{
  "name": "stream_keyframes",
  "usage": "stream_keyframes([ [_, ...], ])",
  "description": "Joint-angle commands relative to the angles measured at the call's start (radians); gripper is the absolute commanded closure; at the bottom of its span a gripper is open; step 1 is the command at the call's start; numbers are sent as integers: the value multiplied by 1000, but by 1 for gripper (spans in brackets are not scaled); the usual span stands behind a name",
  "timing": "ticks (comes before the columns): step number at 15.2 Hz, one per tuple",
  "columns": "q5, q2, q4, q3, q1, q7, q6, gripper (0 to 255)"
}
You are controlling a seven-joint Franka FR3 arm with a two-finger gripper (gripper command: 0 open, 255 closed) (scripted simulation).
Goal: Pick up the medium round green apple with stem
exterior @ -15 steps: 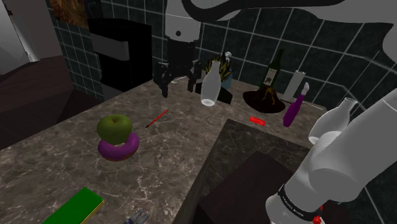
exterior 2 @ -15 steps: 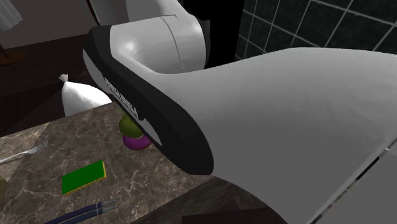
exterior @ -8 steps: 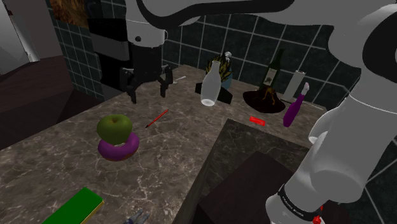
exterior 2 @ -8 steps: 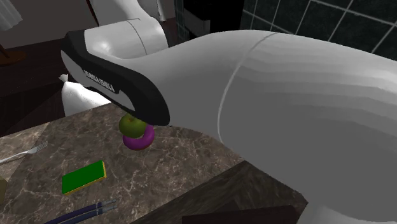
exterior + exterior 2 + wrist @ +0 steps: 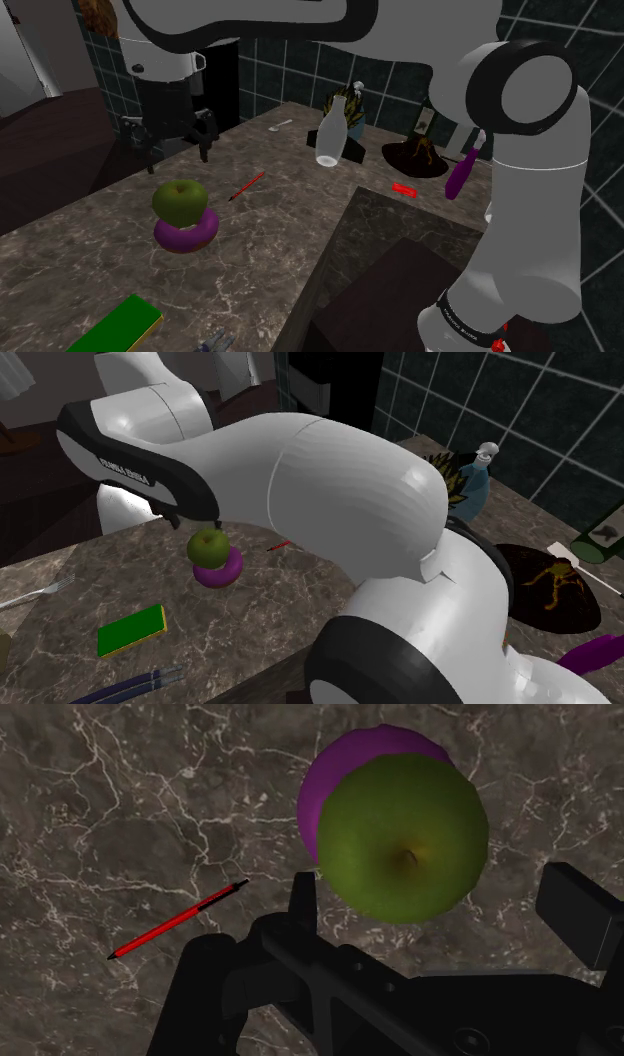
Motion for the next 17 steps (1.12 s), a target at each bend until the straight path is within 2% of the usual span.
stream_keyframes([
  [1, -10, 26, 15, -1, 13, 10, 8, 0],
  [7, -9, 21, -82, -4, 0, 12, 99, 0],
  [9, -9, 21, -82, -4, 0, 12, 99, 0],
  [10, -9, 20, -84, -4, -1, 10, 100, 255],
  [17, -8, 19, -84, -4, -1, 10, 101, 255],
])
